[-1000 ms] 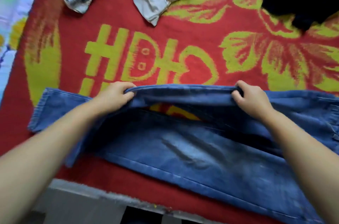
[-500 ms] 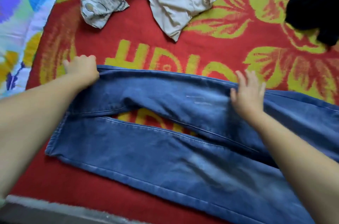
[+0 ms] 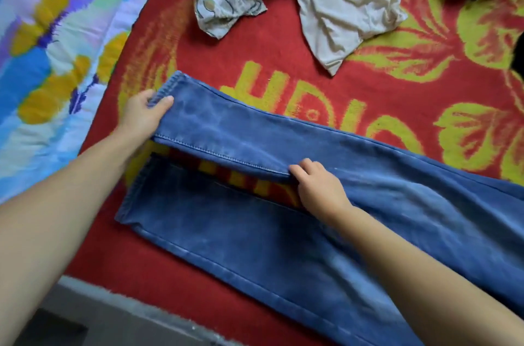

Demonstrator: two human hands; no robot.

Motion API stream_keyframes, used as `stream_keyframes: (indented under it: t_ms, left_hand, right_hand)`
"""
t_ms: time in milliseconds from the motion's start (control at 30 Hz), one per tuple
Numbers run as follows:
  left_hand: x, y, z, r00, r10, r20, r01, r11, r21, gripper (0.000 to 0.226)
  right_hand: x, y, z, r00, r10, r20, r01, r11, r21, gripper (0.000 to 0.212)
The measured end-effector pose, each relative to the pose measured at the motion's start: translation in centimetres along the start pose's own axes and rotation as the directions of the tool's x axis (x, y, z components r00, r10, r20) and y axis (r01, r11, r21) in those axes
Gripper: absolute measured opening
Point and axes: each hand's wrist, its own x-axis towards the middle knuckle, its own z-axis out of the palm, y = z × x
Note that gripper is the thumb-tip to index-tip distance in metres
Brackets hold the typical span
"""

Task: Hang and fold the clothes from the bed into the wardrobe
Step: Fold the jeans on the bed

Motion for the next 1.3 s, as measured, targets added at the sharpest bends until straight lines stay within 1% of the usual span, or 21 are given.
stream_keyframes:
  t_ms: [67, 133, 167, 233, 300, 333, 400, 433, 533, 600, 667, 700, 767, 833, 900, 967, 1033, 1100, 1200, 1267, 1300]
  left_hand:
    - [0.8, 0.4, -1.2, 0.998, 0.049, 0.034, -0.052, 0.996, 0.071, 0.015]
    - [0.9, -1.0, -1.2, 0.991, -0.033, 0.126, -0.008, 0.95, 0.311, 0.025]
    - [0.5, -2.2, -0.8, 0.983, -0.105, 0.153, 0.024, 0.891, 0.453, 0.03]
    - [-0.4, -3.5, 0.5, 0.982, -0.172, 0.083, 0.097, 0.823, 0.56, 0.039]
    - [-0.4, -3.2, 2.1, 0.991, -0.129, -0.014, 0.121, 0.879, 0.461, 0.047]
    - [0.0, -2.7, 2.9, 0.994, -0.108, -0.033, 0.113, 0.916, 0.385, 0.049]
    - [1.4, -1.6, 4.2, 0.993, -0.089, -0.079, 0.105, 0.969, 0.223, 0.043]
    - [1.9, -1.2, 4.5, 0.99, -0.072, -0.117, 0.088, 0.986, 0.144, 0.035]
    - [2.5, -1.2, 4.5, 0.982, 0.027, -0.185, -0.019, 0.999, 0.047, 0.03]
    - [1.9, -2.3, 3.7, 0.989, 0.004, -0.15, 0.005, 0.998, 0.059, 0.044]
    - [0.2, -4.0, 3.0, 0.988, -0.067, -0.14, 0.088, 0.985, 0.146, 0.055]
    - [-1.2, -5.0, 2.8, 0.985, -0.091, -0.143, 0.119, 0.974, 0.195, 0.057]
    - [-5.1, -6.7, 2.5, 0.979, -0.145, -0.145, 0.178, 0.952, 0.251, 0.053]
    - [-8.9, -8.6, 2.1, 0.971, -0.205, -0.123, 0.236, 0.909, 0.344, 0.047]
    - [-11.2, -10.2, 1.2, 0.972, -0.207, -0.112, 0.235, 0.867, 0.439, 0.039]
    - [-11.5, -11.1, -0.6, 0.983, -0.097, -0.155, 0.161, 0.864, 0.478, 0.034]
    - [-10.7, -11.4, -2.3, 0.979, 0.022, -0.204, 0.085, 0.861, 0.502, 0.031]
    - [-10.0, -11.5, -2.9, 0.978, 0.032, -0.206, 0.088, 0.833, 0.547, 0.031]
    - [-10.2, -11.2, -1.9, 0.978, -0.067, -0.197, 0.171, 0.797, 0.579, 0.035]
    - [-10.4, -9.8, -0.3, 0.987, 0.018, -0.162, 0.09, 0.767, 0.635, 0.056]
    - [-10.2, -8.4, 0.6, 0.988, 0.115, -0.098, -0.02, 0.746, 0.665, 0.064]
  right_hand:
    - [-0.9, -0.2, -0.6, 0.988, -0.147, 0.048, 0.145, 0.989, 0.034, 0.044]
    - [-2.0, -0.4, -0.6, 0.945, -0.264, 0.193, 0.267, 0.964, 0.012, 0.05]
    - [-2.3, -0.3, -0.7, 0.925, -0.288, 0.248, 0.294, 0.956, 0.012, 0.048]
    - [-1.4, 0.3, -1.4, 0.947, -0.28, 0.155, 0.275, 0.96, 0.052, 0.04]
    - [1.5, 2.2, -2.4, 0.987, -0.126, -0.101, 0.132, 0.99, 0.058, 0.04]
    - [2.9, 3.4, -2.9, 0.986, 0.036, -0.162, -0.027, 0.998, 0.056, 0.046]
    - [5.1, 5.7, -3.5, 0.942, 0.323, -0.085, -0.328, 0.944, -0.044, 0.045]
    - [5.7, 6.6, -3.4, 0.918, 0.396, -0.034, -0.397, 0.91, -0.116, 0.036]
    - [5.8, 7.6, -3.0, 0.892, 0.439, -0.108, -0.451, 0.877, -0.165, 0.022]
    - [4.8, 7.1, -2.4, 0.878, 0.464, -0.115, -0.475, 0.874, -0.101, 0.037]
    - [2.8, 5.5, -1.8, 0.901, 0.42, -0.106, -0.427, 0.902, -0.055, 0.058]
    - [1.4, 4.3, -1.3, 0.927, 0.34, -0.155, -0.348, 0.937, -0.029, 0.061]
    - [-1.8, 1.4, -0.2, 0.963, 0.123, -0.238, -0.127, 0.992, 0.002, 0.05]
    - [-5.4, -1.2, 1.8, 0.98, -0.015, -0.197, 0.014, 1.0, -0.008, 0.043]
    - [-8.4, -3.0, 4.0, 0.999, -0.009, -0.036, 0.008, 0.999, -0.031, 0.058]
    - [-10.5, -3.8, 5.5, 0.991, 0.037, 0.128, -0.024, 0.995, -0.097, 0.078]
    - [-11.6, -3.5, 6.1, 0.978, 0.064, 0.196, -0.03, 0.985, -0.172, 0.083]
    - [-11.9, -3.5, 6.3, 0.97, 0.09, 0.224, -0.042, 0.977, -0.209, 0.082]
    - [-11.7, -3.4, 6.1, 0.934, 0.096, 0.345, -0.042, 0.986, -0.161, 0.076]
    - [-11.5, -3.1, 5.3, 0.945, 0.062, 0.322, -0.056, 0.998, -0.029, 0.06]
    - [-11.2, -2.6, 4.3, 0.974, 0.03, 0.224, -0.043, 0.997, 0.056, 0.049]
